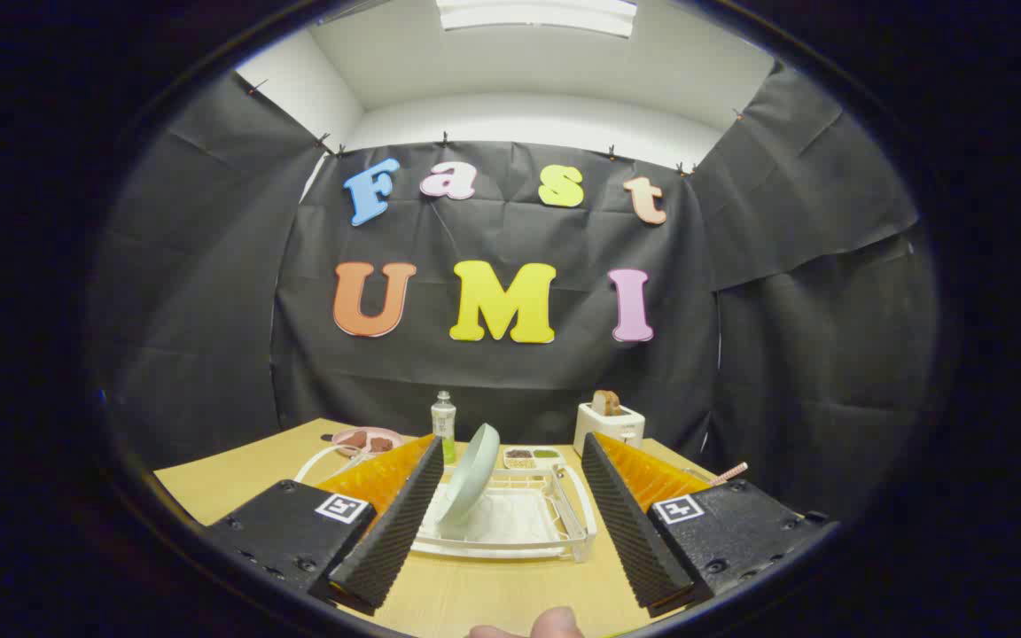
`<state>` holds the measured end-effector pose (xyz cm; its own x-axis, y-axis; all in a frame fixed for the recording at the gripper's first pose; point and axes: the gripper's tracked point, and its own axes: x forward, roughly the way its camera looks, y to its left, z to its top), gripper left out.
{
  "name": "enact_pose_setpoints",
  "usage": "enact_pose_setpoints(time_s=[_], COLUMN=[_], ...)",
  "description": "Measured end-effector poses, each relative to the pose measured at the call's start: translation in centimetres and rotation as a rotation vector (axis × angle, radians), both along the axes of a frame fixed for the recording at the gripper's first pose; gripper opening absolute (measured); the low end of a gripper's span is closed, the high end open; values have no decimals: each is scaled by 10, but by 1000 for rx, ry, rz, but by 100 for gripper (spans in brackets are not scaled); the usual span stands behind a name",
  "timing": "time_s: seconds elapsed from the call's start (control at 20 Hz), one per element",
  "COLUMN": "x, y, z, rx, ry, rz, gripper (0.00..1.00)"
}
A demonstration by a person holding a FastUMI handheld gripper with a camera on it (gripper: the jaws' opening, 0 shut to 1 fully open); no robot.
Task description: Take the plate from the dish rack, then take the spoon from the basket and place it into the plate.
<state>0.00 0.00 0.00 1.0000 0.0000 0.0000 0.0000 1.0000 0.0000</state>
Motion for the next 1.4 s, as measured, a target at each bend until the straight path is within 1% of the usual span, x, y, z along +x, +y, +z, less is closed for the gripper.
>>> enact_pose_setpoints(time_s=[0.5,0.95,1.15,1.4], x=[0,4,2,8], y=[-4,-3,-7,-7], z=[6,3,11,22], rx=[-13,-21,-13,-43], ry=[-22,-16,-23,-19], rz=[-10,6,28,67], gripper=[100,100,100,100])
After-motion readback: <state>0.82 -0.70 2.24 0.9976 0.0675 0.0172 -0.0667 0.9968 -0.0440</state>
